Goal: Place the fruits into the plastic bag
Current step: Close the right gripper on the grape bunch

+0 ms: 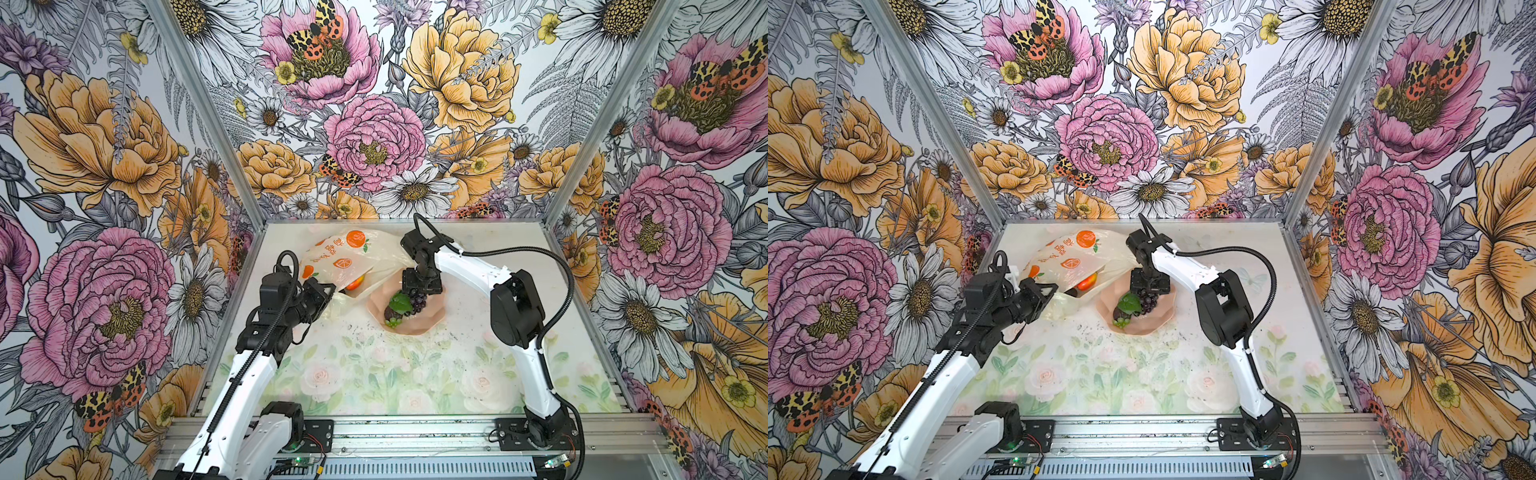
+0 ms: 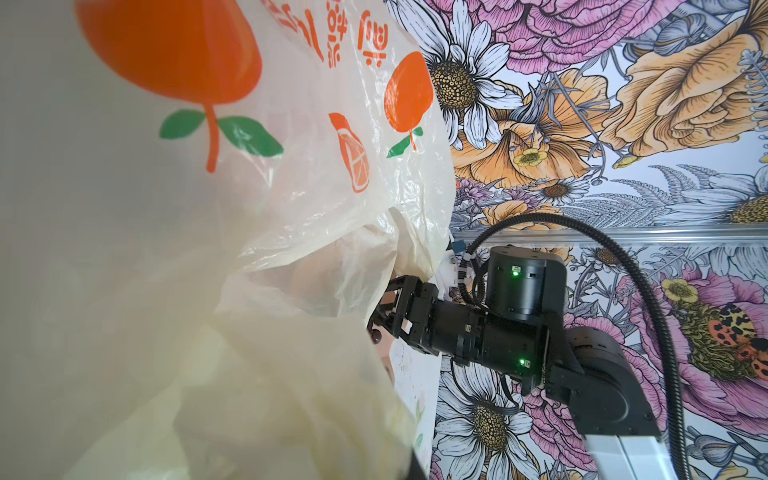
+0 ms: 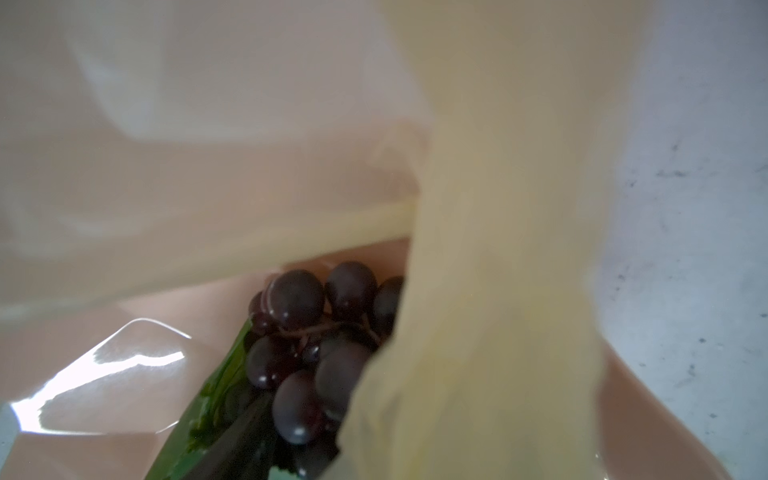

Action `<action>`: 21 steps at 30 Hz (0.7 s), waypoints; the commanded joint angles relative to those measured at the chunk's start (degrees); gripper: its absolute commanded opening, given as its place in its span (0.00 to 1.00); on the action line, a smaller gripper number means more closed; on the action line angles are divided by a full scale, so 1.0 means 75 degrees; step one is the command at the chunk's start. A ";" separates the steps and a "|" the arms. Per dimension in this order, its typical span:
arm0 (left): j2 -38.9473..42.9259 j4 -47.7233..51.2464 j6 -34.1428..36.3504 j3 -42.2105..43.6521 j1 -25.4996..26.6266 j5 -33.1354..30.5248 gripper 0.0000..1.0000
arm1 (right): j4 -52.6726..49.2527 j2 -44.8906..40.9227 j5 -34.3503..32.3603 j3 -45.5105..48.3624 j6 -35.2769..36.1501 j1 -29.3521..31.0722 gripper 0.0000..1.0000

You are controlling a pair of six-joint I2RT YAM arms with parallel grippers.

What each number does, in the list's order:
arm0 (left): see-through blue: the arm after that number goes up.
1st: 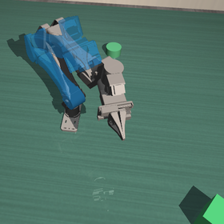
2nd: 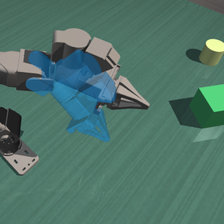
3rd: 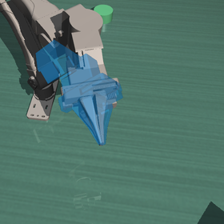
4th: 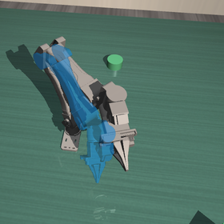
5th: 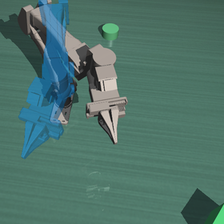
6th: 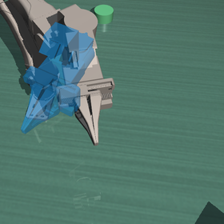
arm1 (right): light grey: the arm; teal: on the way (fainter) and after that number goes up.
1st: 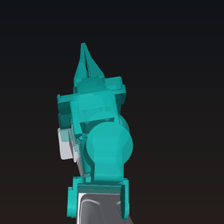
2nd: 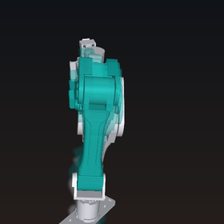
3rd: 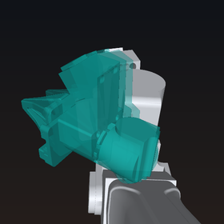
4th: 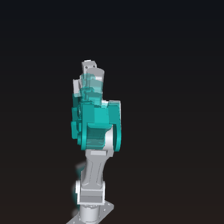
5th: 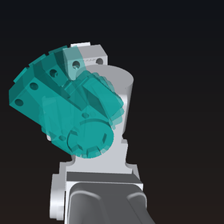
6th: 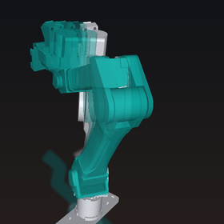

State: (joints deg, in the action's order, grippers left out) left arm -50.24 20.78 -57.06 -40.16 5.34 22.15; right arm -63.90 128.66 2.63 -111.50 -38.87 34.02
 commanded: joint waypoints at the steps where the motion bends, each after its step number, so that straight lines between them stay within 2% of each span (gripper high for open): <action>1: -0.0016 -0.0026 0.0061 -0.0092 -0.0073 0.0089 0.00 | -0.0175 0.0187 -0.0207 -0.0181 0.0111 -0.0059 0.76; 15: -0.0087 -0.0045 0.0043 -0.0059 -0.0021 0.0072 0.00 | -0.0174 0.0579 -0.0044 -0.0332 0.0268 -0.0025 0.77; 21: -0.0134 -0.0147 0.0014 -0.0059 -0.0012 0.0054 0.00 | -0.0164 0.0616 -0.0130 -0.0355 0.0427 0.0078 0.69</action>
State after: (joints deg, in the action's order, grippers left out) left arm -51.11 20.73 -57.06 -40.16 5.34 22.15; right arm -65.14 131.39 2.59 -112.79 -36.60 34.04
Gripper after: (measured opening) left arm 0.046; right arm 0.692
